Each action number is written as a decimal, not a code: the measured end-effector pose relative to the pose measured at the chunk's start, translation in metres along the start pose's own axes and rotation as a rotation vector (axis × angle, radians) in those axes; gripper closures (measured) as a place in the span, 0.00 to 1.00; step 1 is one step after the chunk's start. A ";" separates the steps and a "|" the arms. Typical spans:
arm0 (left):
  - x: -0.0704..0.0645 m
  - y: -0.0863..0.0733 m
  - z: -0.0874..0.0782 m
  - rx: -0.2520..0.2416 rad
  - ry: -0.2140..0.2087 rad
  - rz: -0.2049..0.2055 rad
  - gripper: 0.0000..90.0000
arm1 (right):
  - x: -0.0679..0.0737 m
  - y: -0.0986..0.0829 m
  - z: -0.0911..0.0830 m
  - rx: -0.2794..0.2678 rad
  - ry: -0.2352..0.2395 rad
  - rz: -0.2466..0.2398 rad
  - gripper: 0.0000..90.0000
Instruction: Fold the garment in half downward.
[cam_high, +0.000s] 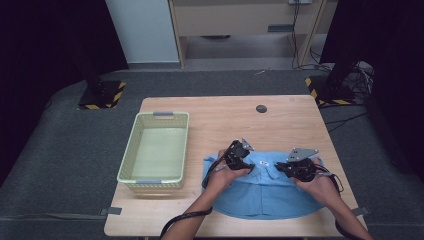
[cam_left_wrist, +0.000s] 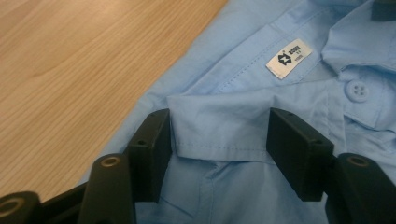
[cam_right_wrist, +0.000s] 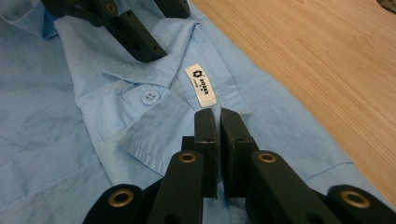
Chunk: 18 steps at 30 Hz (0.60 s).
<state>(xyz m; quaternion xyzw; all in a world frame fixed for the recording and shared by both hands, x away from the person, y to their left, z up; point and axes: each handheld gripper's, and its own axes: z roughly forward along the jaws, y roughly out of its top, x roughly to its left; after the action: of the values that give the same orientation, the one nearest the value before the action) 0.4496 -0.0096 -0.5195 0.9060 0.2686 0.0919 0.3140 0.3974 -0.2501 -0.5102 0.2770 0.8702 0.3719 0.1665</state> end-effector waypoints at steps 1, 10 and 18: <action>0.001 0.000 0.001 0.005 -0.006 0.003 0.43 | 0.000 0.000 0.000 -0.002 0.002 0.002 0.96; -0.001 0.001 0.001 -0.014 -0.025 0.007 0.55 | 0.001 -0.004 0.005 -0.001 0.013 0.011 0.96; -0.014 0.002 0.001 -0.025 -0.006 0.043 0.85 | 0.001 -0.005 0.009 -0.001 0.018 0.020 0.96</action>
<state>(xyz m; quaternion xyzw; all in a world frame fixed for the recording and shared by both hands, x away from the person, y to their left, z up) 0.4387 -0.0189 -0.5190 0.9078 0.2468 0.0994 0.3242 0.3986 -0.2474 -0.5200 0.2821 0.8687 0.3765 0.1551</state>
